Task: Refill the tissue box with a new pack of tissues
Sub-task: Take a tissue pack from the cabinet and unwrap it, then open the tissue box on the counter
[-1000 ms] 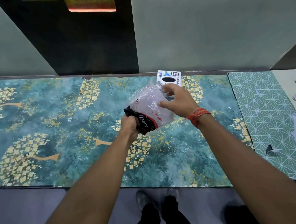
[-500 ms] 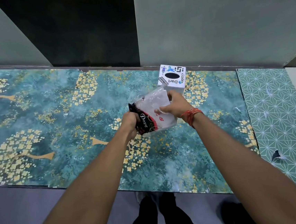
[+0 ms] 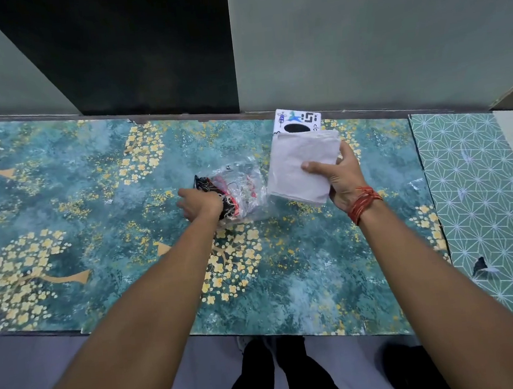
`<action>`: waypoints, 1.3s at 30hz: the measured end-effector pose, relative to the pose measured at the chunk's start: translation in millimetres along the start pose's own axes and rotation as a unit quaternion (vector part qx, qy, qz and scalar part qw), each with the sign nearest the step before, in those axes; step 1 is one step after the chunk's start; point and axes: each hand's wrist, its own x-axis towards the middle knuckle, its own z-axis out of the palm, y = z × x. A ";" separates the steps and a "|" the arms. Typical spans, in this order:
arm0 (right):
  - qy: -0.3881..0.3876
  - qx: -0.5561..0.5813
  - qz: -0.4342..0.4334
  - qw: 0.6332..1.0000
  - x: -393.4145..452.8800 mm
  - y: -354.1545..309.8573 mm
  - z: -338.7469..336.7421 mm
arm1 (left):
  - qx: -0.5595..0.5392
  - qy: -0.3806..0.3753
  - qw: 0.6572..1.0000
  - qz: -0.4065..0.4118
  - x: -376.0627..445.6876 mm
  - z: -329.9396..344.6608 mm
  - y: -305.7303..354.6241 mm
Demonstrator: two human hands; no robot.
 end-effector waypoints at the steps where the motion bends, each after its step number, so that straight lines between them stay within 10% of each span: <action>1: -0.002 0.001 0.005 1.000 -1.8 1.9 0.0 | 0.033 0.018 0.999 0.021 -2.9 1.2 0.7; 4: -0.025 0.000 0.018 1.000 -6.5 3.9 4.1 | 0.018 0.092 0.975 0.200 -24.5 4.5 6.8; 6: -0.072 0.008 0.039 0.997 -9.8 2.5 8.2 | -0.110 0.004 0.945 0.309 -44.6 6.1 15.5; 9: -0.148 0.011 0.064 0.987 -15.0 0.1 11.2 | -0.300 -0.343 0.872 0.178 -72.9 -1.6 29.9; 12: -0.156 0.001 0.070 0.985 -18.3 3.2 12.6 | -0.324 -0.482 0.813 0.041 -76.2 -4.5 27.0; 26: 0.001 -0.314 0.106 0.944 -10.5 81.2 21.2 | -0.016 -0.277 0.952 0.128 -45.0 31.3 -20.6; 32: -0.012 -0.552 0.098 0.828 -4.3 88.3 33.1 | 0.170 -0.180 0.945 0.212 -46.6 40.0 -22.5; 39: 0.071 -0.706 -0.183 0.680 51.5 33.5 45.7 | 0.145 -0.127 0.929 0.316 -45.4 42.8 30.8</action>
